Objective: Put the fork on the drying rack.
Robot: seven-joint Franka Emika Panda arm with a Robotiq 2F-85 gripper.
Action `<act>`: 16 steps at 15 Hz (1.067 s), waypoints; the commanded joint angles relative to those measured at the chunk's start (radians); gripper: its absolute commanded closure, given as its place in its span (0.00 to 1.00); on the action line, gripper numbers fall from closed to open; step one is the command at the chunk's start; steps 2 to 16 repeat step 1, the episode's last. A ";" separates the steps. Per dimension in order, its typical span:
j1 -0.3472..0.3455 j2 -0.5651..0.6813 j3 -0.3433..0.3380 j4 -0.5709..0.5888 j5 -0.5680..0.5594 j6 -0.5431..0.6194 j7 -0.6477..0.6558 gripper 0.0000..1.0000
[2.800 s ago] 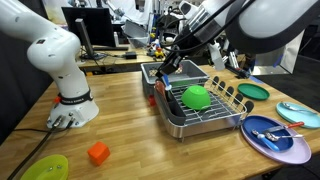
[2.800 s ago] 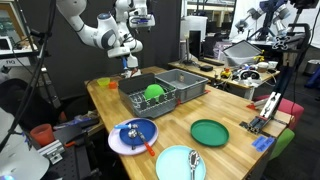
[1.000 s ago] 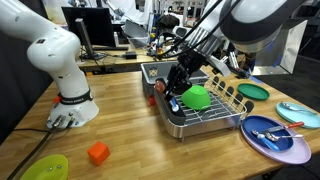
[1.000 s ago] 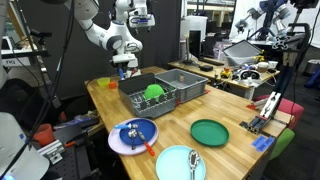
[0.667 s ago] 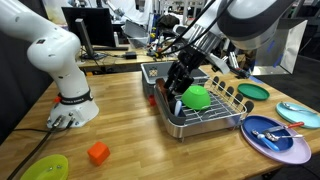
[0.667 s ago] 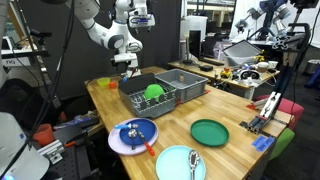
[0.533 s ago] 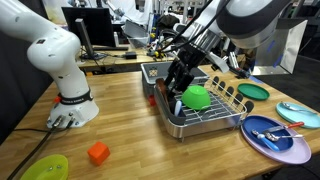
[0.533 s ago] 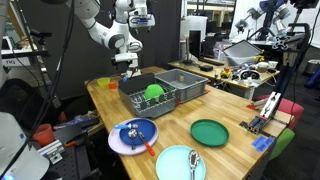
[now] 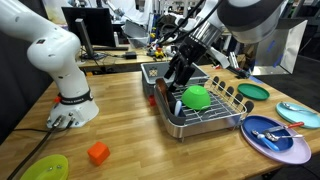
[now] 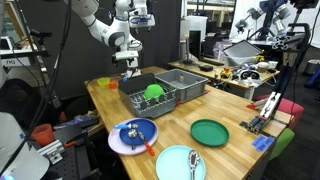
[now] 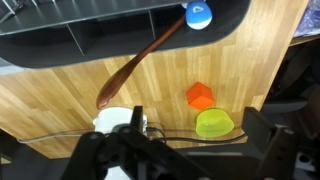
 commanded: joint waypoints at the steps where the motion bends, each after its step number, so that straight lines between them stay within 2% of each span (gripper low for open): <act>1: 0.033 -0.013 -0.034 0.004 0.039 -0.002 -0.024 0.00; 16: 0.033 -0.013 -0.034 0.004 0.039 -0.002 -0.024 0.00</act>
